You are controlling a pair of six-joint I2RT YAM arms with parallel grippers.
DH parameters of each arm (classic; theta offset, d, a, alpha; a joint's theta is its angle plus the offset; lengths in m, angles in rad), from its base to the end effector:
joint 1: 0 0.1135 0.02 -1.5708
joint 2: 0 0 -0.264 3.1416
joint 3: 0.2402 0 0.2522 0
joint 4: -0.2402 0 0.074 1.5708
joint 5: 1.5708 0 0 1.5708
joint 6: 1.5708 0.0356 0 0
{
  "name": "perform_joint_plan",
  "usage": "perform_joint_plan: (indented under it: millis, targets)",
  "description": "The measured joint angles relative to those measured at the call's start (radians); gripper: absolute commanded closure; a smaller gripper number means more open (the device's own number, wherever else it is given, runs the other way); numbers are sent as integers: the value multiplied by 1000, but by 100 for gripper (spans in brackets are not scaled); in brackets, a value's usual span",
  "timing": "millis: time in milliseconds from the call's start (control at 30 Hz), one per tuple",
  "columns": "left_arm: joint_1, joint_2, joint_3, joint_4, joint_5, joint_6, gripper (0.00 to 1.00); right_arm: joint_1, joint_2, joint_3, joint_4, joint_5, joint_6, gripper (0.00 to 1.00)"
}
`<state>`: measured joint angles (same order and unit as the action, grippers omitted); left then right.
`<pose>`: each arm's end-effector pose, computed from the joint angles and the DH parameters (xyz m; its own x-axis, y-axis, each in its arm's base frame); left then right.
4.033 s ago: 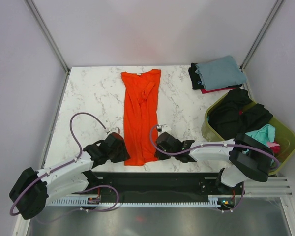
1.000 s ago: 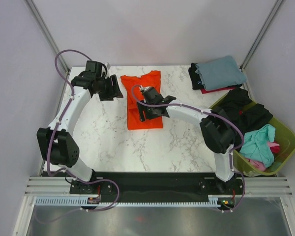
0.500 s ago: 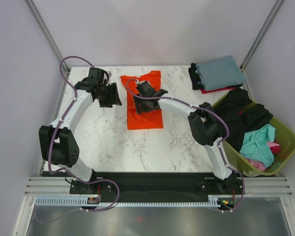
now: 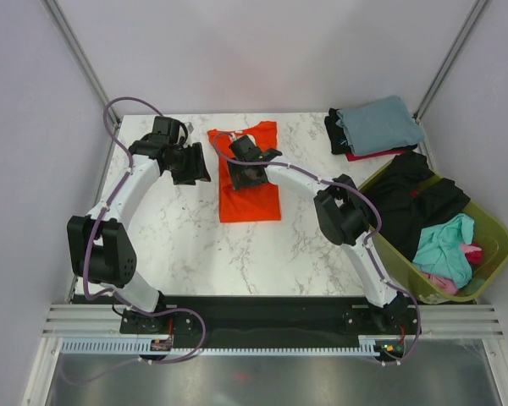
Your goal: Fold and stack the t-shirts
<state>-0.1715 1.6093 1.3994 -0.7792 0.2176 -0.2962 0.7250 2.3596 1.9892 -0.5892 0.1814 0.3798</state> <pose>0.3357 -0.0659 0.2941 -0.8702 -0.1385 -0.4729 0.0309 0.9425 -0.3329 0.3934 0.3400 0.1775 -0.7824 -0.2060 -0.5877 -0.3065 0.9489 0.0755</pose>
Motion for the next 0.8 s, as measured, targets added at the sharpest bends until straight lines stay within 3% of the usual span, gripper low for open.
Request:
perform_joint_plan:
  millis: [300, 467, 533, 800]
  targets:
    - [0, 0, -13, 6, 3, 0, 43, -80, 78, 286, -8, 18, -1, 22]
    - [0, 0, -13, 8, 3, 0, 43, -137, 121, 348, 44, 35, 5, 28]
    - [0, 0, -13, 9, 3, 0, 43, -150, 119, 316, 76, 27, -2, 28]
    - [0, 0, -14, 11, 2, 0, 44, -89, -145, -170, 224, -1, -10, 41]
